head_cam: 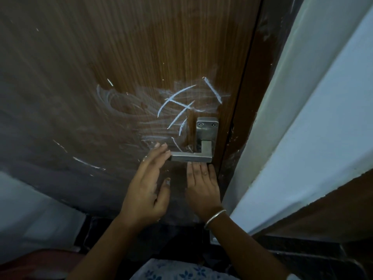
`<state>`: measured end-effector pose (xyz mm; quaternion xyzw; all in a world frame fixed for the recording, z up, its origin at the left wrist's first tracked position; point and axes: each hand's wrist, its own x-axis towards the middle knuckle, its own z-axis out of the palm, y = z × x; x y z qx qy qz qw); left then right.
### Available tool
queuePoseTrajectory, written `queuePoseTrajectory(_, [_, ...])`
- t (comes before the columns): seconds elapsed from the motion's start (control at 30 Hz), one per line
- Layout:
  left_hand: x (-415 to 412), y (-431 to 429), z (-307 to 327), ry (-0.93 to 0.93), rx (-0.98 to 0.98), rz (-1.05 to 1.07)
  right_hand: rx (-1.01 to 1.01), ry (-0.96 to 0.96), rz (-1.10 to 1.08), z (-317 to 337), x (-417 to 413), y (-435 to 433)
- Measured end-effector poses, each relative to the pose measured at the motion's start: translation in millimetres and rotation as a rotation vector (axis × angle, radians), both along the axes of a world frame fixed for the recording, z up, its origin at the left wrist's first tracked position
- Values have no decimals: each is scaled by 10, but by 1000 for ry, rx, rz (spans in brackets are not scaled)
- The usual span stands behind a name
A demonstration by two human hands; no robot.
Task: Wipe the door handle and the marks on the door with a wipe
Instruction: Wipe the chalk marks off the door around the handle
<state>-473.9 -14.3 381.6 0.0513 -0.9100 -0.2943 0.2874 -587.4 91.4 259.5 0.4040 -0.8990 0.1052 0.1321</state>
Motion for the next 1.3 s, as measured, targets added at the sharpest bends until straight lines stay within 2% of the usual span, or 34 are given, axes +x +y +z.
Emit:
queuePoseTrajectory(0.13, [122, -79, -89, -3, 12, 58, -29, 124, -55, -114, -116, 177])
queuePoseTrajectory(0.27, [212, -196, -148, 14, 35, 158, -28, 99, -173, -105, -134, 211])
queuePoseTrajectory(0.8, [341, -207, -303, -69, 92, 142, 66, 184, 171, -142, -12, -431])
queuePoseTrajectory(1.0, [312, -292, -300, -55, 124, 166, 18, 131, -24, -353, -180, 111])
queuePoseTrajectory(1.13, [285, -364, -290, -50, 135, 184, 22, -32, -235, -472, -130, 219])
queuePoseTrajectory(1.3, [248, -462, -290, -51, 148, 187, 136, 79, -149, -565, -128, 186])
